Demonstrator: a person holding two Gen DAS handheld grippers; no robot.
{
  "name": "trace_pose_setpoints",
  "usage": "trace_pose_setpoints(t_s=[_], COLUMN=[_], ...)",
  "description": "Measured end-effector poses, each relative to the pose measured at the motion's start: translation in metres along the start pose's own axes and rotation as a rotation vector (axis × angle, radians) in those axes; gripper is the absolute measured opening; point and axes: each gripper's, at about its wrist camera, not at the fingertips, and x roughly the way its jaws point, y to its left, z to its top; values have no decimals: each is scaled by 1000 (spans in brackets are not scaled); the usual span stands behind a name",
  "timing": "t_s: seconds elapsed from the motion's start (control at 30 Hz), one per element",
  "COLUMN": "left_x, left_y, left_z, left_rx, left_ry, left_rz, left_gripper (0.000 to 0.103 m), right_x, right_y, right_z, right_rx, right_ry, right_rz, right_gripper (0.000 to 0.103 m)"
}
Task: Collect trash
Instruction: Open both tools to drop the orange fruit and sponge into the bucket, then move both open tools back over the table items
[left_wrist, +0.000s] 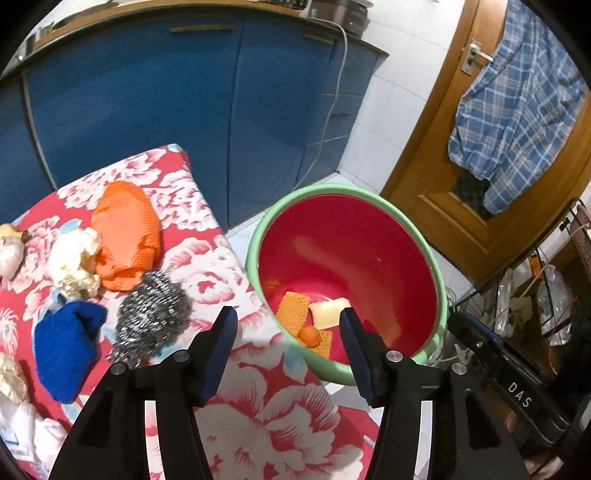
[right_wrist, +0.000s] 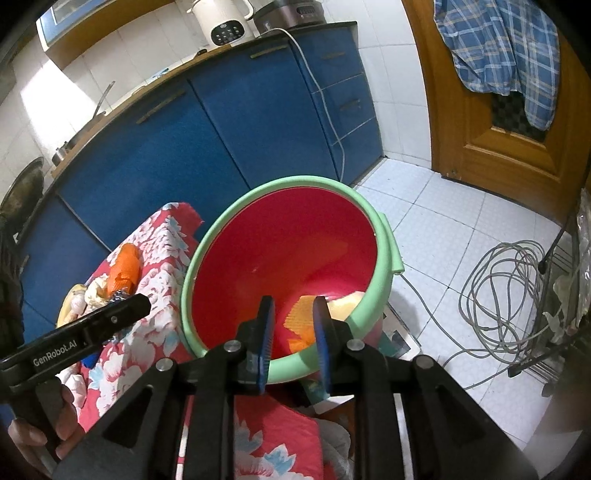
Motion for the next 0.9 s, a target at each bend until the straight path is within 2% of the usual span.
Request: trace_pose_setpoints(t_s=[0.37,0.5,0.9], left_x=[-41,-58,-100], left_y=[28,45,100], left_z=[-14,-23,-40], left_rx=[-63,-106,-219], left_ry=[-45,-63,-114], left_rz=[65,111,224], left_gripper=[59,65,68], right_x=[-19,-23,-28], right_y=[27,37,75], right_z=[-4,-5,-14], right_rx=[-43,-62,-119], right_ry=[-19,-18,-2], right_rz=[58,73,130], right_gripper=[32,33,37])
